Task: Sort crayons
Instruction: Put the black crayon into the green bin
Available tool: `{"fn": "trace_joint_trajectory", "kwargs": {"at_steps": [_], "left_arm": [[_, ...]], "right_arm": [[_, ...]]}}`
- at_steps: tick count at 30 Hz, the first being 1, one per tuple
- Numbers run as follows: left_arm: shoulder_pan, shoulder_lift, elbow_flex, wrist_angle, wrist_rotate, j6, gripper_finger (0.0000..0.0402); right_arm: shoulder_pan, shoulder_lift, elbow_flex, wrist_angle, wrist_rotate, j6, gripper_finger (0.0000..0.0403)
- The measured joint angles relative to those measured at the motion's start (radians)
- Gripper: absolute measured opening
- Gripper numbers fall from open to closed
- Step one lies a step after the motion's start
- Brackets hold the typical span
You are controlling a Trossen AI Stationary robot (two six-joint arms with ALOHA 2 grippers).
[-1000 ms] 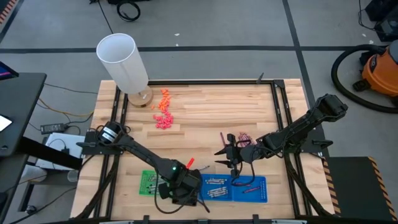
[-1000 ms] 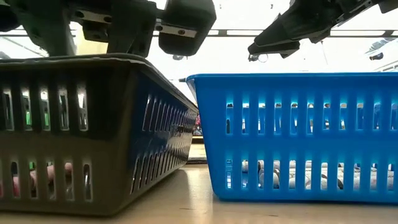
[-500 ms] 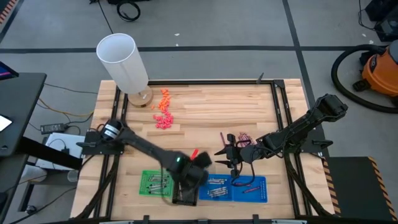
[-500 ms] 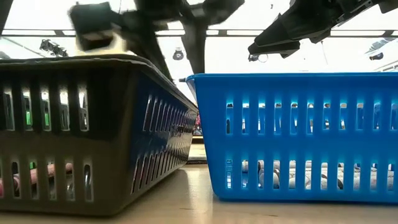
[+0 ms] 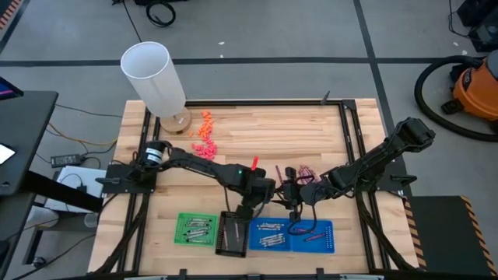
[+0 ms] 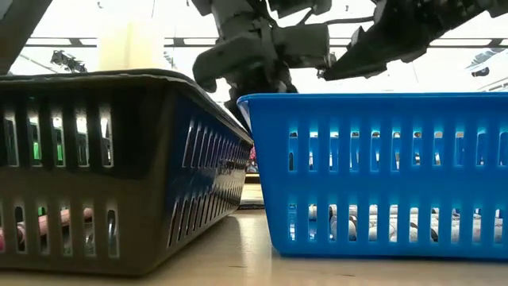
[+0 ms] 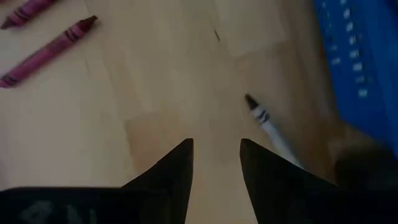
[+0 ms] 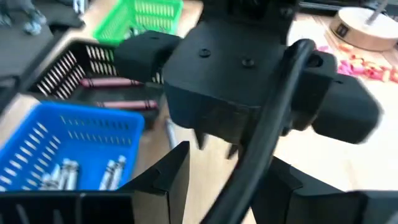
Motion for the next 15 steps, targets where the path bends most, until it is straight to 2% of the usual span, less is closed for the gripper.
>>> {"fn": "trace_joint_trajectory", "kwargs": {"at_steps": [5, 10, 15], "left_arm": [[-0.024, 0.023, 0.000, 0.047, 0.003, -0.093, 0.0159], [-0.044, 0.022, 0.001, 0.094, 0.017, -0.184, 0.0194], [-0.056, 0.056, 0.001, 0.097, 0.029, -0.276, 0.0216]], "right_arm": [[0.020, -0.021, 0.000, -0.105, 0.084, 0.052, 0.0148], [0.056, -0.054, 0.000, -0.179, 0.168, 0.084, 0.0148], [0.084, -0.087, 0.000, -0.232, 0.181, 0.117, 0.0148]]}}
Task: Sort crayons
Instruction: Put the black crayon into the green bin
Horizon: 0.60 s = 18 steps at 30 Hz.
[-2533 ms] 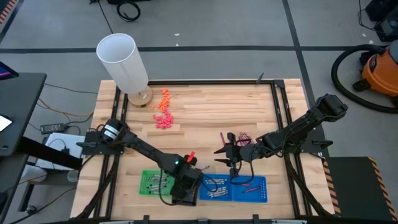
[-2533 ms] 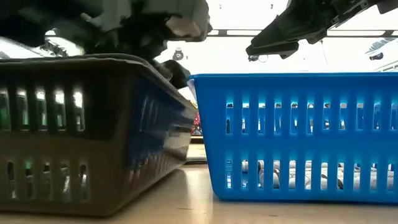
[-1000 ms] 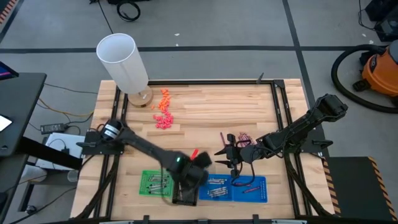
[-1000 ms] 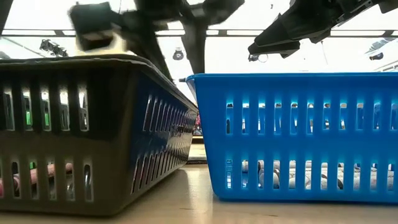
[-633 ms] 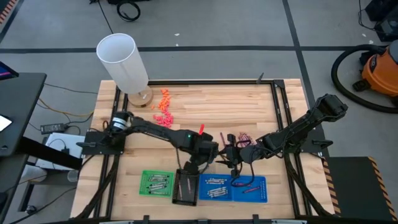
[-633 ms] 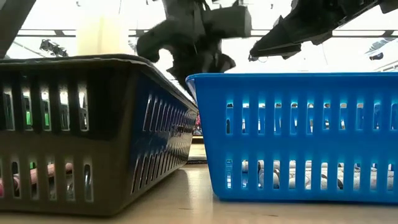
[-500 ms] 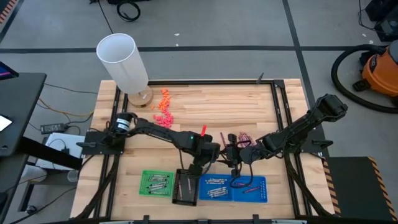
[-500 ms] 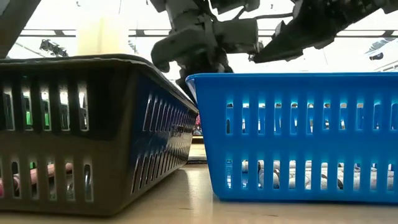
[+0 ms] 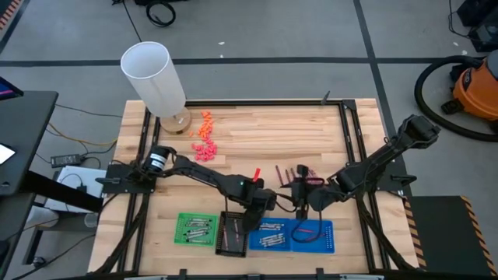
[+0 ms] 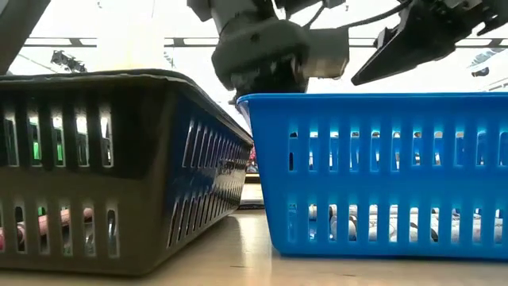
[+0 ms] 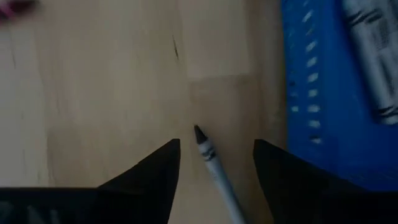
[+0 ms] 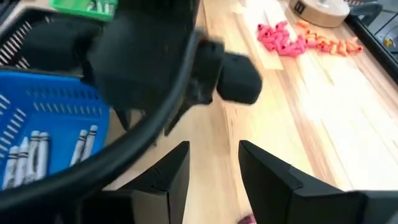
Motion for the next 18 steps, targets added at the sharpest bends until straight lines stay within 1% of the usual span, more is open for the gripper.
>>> {"fn": "trace_joint_trajectory", "kwargs": {"at_steps": [5, 11, 18], "left_arm": [[-0.005, 0.009, 0.001, -0.015, -0.011, -0.047, 0.0211], [-0.005, 0.021, 0.000, -0.032, -0.019, -0.076, 0.0194], [-0.005, 0.042, 0.000, -0.042, -0.023, -0.074, 0.0192]], "right_arm": [[0.021, -0.010, 0.000, -0.001, 0.044, 0.003, 0.0148], [0.021, -0.009, 0.000, 0.000, 0.046, 0.003, 0.0148], [0.021, -0.008, 0.000, 0.004, 0.048, 0.003, 0.0148]]}}
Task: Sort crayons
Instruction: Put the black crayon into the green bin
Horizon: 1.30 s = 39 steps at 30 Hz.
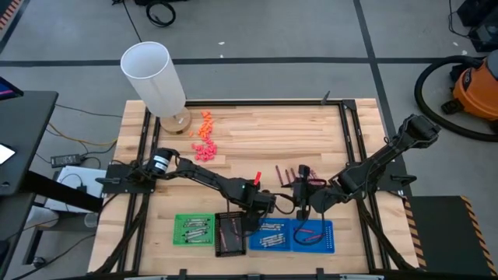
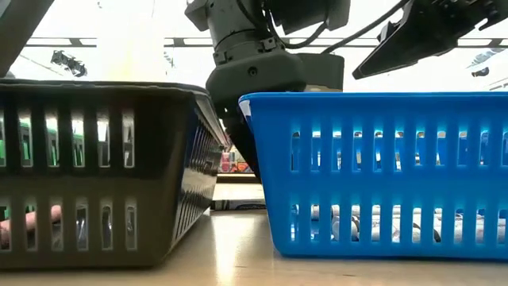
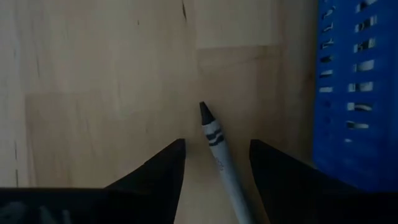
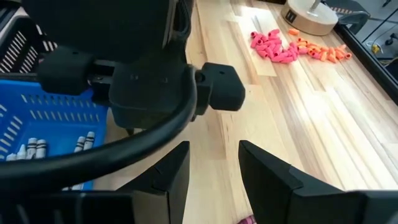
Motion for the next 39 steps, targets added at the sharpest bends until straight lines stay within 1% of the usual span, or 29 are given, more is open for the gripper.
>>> {"fn": "trace_joint_trajectory", "kwargs": {"at_steps": [7, 10, 13, 21, 24, 26, 29, 32, 39], "left_arm": [[0.004, 0.001, 0.000, -0.005, -0.017, 0.021, 0.0191], [0.004, 0.001, 0.000, -0.006, -0.023, 0.026, 0.0175], [0.006, 0.001, 0.000, -0.007, -0.028, 0.044, 0.0143], [0.008, 0.002, 0.000, -0.011, -0.038, 0.045, 0.0043], [0.008, 0.001, 0.000, -0.012, -0.038, 0.045, 0.0015], [0.009, 0.001, 0.001, -0.013, -0.038, 0.045, 0.0010], [0.009, 0.000, 0.009, -0.032, -0.037, 0.045, 0.0014], [0.009, 0.002, 0.050, -0.123, -0.035, 0.049, 0.0017], [0.008, 0.002, 0.203, -0.329, -0.048, 0.067, 0.0017]], "right_arm": [[0.000, 0.000, 0.000, 0.008, 0.000, -0.005, 0.0148], [0.000, 0.000, 0.000, 0.008, 0.000, -0.006, 0.0148], [0.000, 0.000, 0.000, 0.008, 0.000, -0.006, 0.0148], [0.000, 0.000, 0.000, 0.008, 0.000, -0.007, 0.0148], [0.000, 0.000, 0.000, 0.010, 0.000, -0.007, 0.0148], [0.000, 0.000, 0.000, 0.009, 0.000, -0.007, 0.0148], [0.000, 0.000, 0.000, 0.009, 0.000, -0.007, 0.0148], [0.000, 0.001, 0.000, 0.008, 0.000, -0.008, 0.0148], [0.000, 0.001, 0.000, 0.016, 0.000, -0.006, 0.0148]]}}
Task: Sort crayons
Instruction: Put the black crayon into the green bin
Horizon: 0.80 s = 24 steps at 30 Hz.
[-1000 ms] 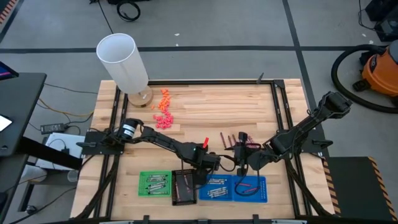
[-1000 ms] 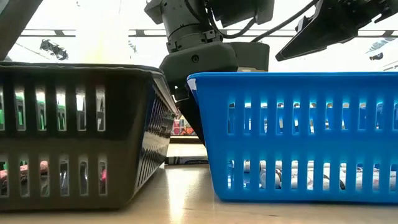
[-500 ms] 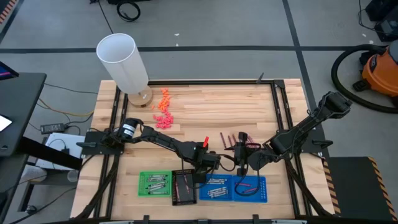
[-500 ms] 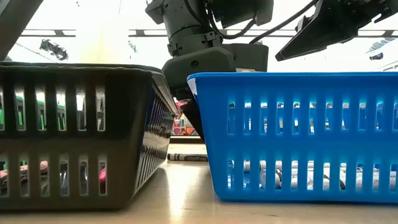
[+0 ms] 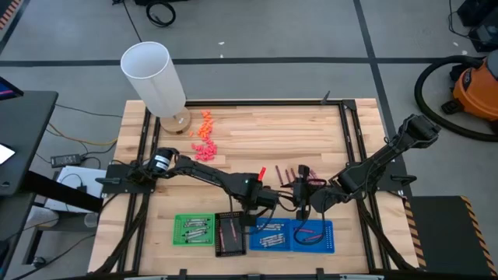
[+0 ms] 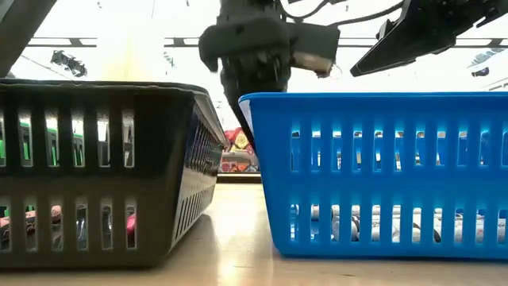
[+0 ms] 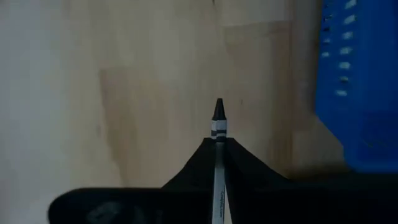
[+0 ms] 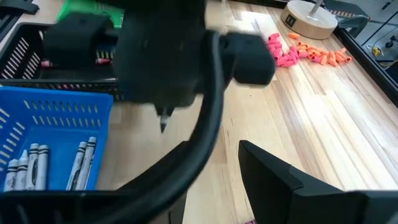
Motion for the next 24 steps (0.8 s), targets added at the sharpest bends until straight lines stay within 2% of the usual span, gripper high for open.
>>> {"fn": "trace_joint_trajectory", "kwargs": {"at_steps": [7, 20, 24], "left_arm": [[-0.026, -0.014, 0.093, -0.215, -0.063, -0.014, 0.0017], [-0.183, -0.149, 0.071, -0.329, -0.094, -0.180, 0.0018], [-0.249, -0.155, 0.071, -0.374, -0.144, -0.213, 0.0018]], "right_arm": [[0.011, 0.000, 0.000, -0.001, -0.001, 0.002, 0.0148], [0.019, 0.000, 0.000, 0.011, 0.000, -0.002, 0.0148], [0.019, 0.000, 0.000, 0.023, 0.000, -0.007, 0.0148]]}}
